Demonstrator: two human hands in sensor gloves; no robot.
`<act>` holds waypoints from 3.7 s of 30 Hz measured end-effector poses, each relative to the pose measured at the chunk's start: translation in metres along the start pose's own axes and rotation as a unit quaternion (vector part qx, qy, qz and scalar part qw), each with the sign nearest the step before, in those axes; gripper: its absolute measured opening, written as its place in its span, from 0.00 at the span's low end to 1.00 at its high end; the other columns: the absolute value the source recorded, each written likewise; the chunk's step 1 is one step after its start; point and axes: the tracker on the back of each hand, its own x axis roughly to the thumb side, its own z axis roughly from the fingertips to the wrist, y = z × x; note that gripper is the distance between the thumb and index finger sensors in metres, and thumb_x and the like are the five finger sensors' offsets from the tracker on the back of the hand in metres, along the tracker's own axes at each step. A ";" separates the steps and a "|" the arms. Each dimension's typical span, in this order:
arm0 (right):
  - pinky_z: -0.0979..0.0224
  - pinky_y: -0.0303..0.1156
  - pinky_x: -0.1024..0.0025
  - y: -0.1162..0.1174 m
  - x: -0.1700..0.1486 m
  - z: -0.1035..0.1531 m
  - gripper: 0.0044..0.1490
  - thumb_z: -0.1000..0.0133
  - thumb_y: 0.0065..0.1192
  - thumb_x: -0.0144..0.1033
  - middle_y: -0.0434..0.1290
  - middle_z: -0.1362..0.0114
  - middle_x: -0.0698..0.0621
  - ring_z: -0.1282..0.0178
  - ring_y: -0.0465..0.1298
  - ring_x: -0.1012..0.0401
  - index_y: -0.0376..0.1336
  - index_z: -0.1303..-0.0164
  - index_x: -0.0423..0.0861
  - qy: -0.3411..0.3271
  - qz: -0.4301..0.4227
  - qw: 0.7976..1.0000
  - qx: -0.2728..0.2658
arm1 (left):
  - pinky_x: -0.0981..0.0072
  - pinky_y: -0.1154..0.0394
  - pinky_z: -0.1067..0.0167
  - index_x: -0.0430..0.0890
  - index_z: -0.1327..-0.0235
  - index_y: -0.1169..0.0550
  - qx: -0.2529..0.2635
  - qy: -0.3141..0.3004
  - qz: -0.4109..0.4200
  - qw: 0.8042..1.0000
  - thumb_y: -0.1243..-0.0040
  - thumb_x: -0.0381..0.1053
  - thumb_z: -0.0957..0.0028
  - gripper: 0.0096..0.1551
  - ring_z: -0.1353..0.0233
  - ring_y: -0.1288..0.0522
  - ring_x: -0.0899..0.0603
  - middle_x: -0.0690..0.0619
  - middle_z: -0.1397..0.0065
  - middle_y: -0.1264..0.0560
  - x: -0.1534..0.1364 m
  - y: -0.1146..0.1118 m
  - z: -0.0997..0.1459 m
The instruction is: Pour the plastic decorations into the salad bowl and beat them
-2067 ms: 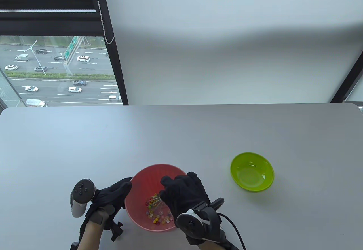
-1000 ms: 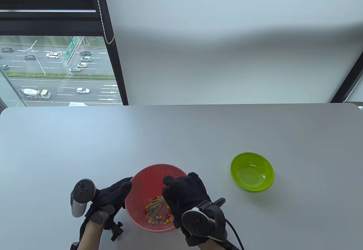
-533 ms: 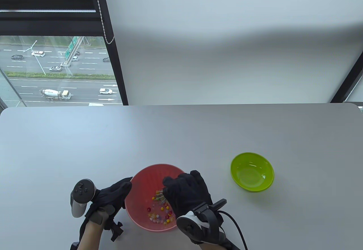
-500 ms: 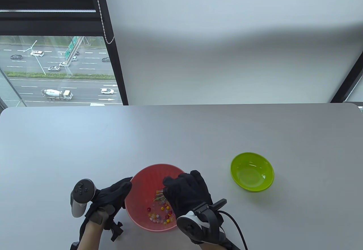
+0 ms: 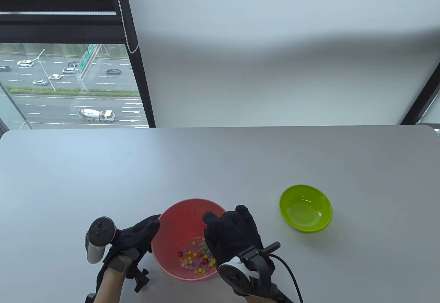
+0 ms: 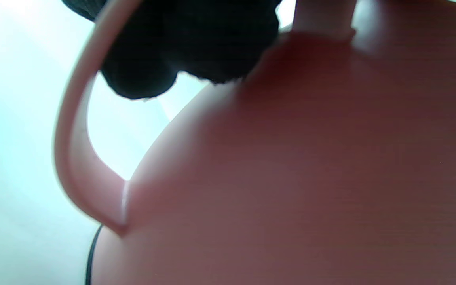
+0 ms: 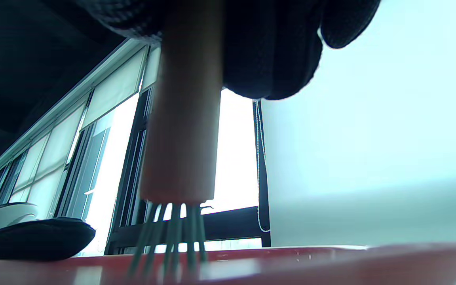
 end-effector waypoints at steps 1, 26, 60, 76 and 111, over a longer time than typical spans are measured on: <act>0.21 0.61 0.48 0.000 0.000 0.000 0.25 0.37 0.56 0.53 0.77 0.49 0.60 0.40 0.76 0.55 0.59 0.30 0.59 0.002 -0.006 1.000 0.001 | 0.35 0.38 0.29 0.35 0.34 0.24 0.000 0.000 0.000 1.000 0.55 0.75 0.40 0.47 0.51 0.19 0.38 0.51 0.69 0.18 0.000 0.000 0.000; 0.20 0.61 0.48 0.017 0.008 0.004 0.28 0.37 0.55 0.56 0.77 0.41 0.60 0.34 0.75 0.55 0.58 0.29 0.60 -0.011 -0.017 1.000 0.020 | 0.35 0.38 0.29 0.35 0.34 0.24 0.001 -0.001 -0.002 1.000 0.55 0.75 0.40 0.47 0.51 0.19 0.38 0.51 0.69 0.18 0.000 0.000 0.000; 0.20 0.60 0.47 0.019 0.006 0.003 0.28 0.37 0.55 0.56 0.76 0.42 0.58 0.34 0.75 0.53 0.57 0.28 0.58 0.012 -0.060 0.997 0.045 | 0.35 0.38 0.29 0.36 0.34 0.24 0.001 0.000 -0.001 1.000 0.55 0.75 0.40 0.47 0.51 0.19 0.38 0.51 0.69 0.18 0.000 0.000 0.000; 0.20 0.60 0.47 0.014 0.005 0.004 0.26 0.36 0.54 0.54 0.76 0.43 0.59 0.34 0.74 0.54 0.57 0.28 0.59 -0.010 0.013 1.000 0.013 | 0.35 0.38 0.29 0.35 0.34 0.24 0.001 -0.001 -0.001 1.000 0.55 0.75 0.40 0.47 0.51 0.19 0.38 0.51 0.69 0.18 0.000 0.000 0.000; 0.19 0.59 0.47 0.016 0.007 0.004 0.26 0.36 0.55 0.54 0.76 0.40 0.59 0.32 0.74 0.54 0.57 0.28 0.59 -0.013 0.007 1.000 0.019 | 0.35 0.38 0.29 0.35 0.34 0.24 0.001 -0.001 -0.002 1.000 0.56 0.75 0.40 0.47 0.51 0.19 0.38 0.51 0.69 0.18 0.000 0.000 0.000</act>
